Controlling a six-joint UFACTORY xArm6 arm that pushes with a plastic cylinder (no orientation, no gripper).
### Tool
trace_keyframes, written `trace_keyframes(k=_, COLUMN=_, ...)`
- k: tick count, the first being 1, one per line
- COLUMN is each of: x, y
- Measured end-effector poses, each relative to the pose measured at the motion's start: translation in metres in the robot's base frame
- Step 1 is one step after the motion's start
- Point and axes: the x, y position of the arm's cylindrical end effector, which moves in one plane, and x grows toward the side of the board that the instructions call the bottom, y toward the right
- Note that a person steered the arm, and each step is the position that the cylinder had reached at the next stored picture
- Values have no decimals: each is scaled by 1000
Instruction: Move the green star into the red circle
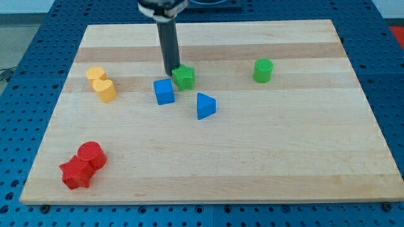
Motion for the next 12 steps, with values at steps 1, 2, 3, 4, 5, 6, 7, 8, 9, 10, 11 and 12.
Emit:
trace_keyframes(k=1, x=51, y=0)
trace_keyframes(k=2, x=80, y=0)
trace_keyframes(k=3, x=57, y=-15)
trace_keyframes(k=4, x=-1, y=-49)
trace_keyframes(k=5, x=-44, y=-21)
trace_keyframes(k=6, x=-23, y=93)
trace_keyframes(k=7, x=-21, y=103)
trace_keyframes(k=8, x=-20, y=92)
trace_keyframes(k=9, x=-15, y=65)
trace_keyframes(k=10, x=21, y=62)
trace_keyframes(k=11, x=58, y=56)
trace_keyframes(k=12, x=85, y=47)
